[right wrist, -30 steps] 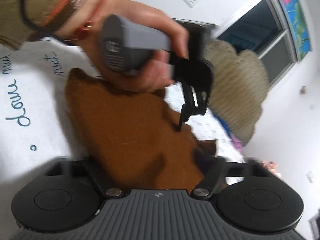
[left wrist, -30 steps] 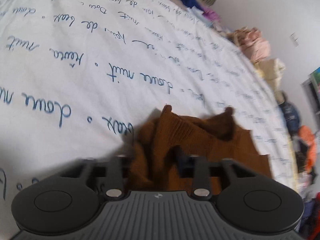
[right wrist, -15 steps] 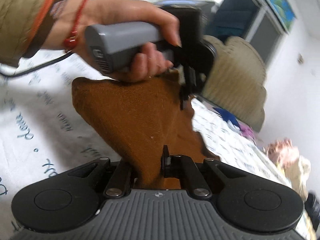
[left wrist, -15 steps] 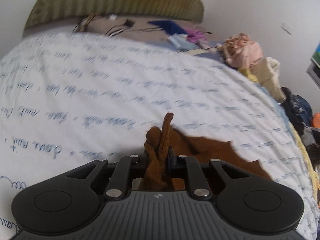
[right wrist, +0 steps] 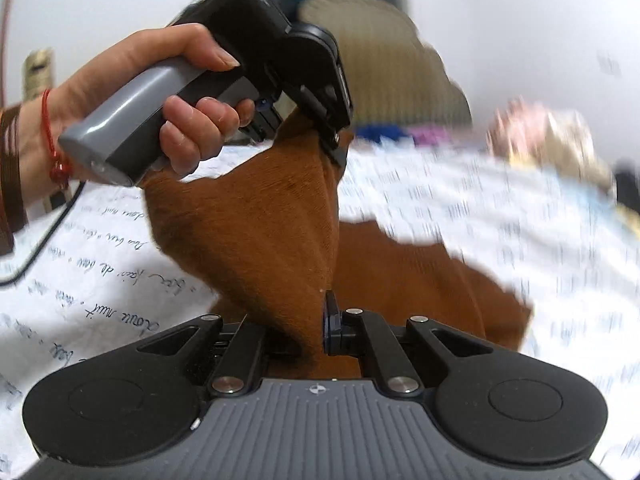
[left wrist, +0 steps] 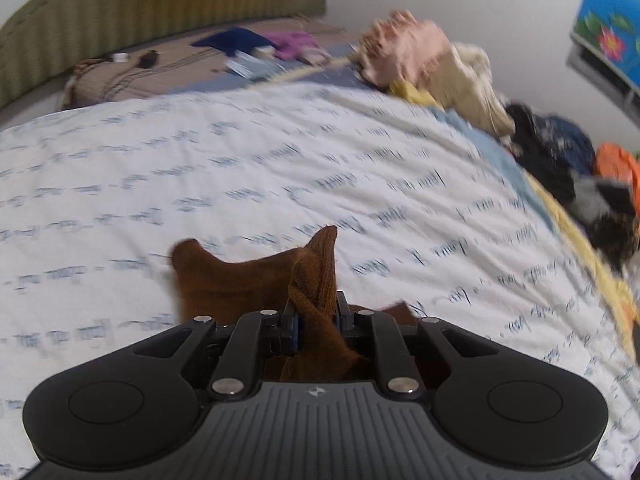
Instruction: Fold small clothes
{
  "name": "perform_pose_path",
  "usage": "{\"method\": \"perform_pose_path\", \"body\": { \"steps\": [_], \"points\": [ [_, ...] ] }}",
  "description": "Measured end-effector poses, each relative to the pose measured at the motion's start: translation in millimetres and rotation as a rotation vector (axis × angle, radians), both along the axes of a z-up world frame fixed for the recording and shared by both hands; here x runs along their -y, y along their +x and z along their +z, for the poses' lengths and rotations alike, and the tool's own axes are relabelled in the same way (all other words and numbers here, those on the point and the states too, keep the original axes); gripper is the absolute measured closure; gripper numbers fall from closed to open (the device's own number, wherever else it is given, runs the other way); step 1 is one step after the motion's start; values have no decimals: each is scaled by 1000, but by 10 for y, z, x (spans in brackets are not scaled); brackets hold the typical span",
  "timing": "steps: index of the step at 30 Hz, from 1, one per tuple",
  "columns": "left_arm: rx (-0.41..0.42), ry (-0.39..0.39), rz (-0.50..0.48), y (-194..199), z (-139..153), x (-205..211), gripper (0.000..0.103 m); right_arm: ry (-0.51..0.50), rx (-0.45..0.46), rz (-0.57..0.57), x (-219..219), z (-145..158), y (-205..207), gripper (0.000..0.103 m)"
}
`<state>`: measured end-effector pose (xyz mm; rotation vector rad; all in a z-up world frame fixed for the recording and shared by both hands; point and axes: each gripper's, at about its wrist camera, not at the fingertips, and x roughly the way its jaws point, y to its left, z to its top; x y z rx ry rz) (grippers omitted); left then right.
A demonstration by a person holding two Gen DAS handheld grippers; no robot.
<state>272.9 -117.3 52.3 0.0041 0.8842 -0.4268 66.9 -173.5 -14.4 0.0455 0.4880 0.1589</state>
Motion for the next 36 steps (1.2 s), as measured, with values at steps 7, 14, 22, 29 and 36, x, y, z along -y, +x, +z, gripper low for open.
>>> {"method": "perform_pose_path", "body": {
  "steps": [7,14,22,29,36],
  "points": [
    [-32,63,-70,-28,-421,678,86,209,-122,-38,346,-361,-217,94],
    [-55,-90,-14,51,-314,553,38,294,-165,-16,479,-435,-244,72],
    [197,38,51,-336,22,19,16,473,-182,27,755,-384,-336,35],
    [309,208,28,-1141,-340,-448,16,787,-214,-53,1249,-519,-277,67],
    [291,218,-1,-1650,-632,-689,16,873,-296,-32,1138,-652,-357,91]
  ]
}}
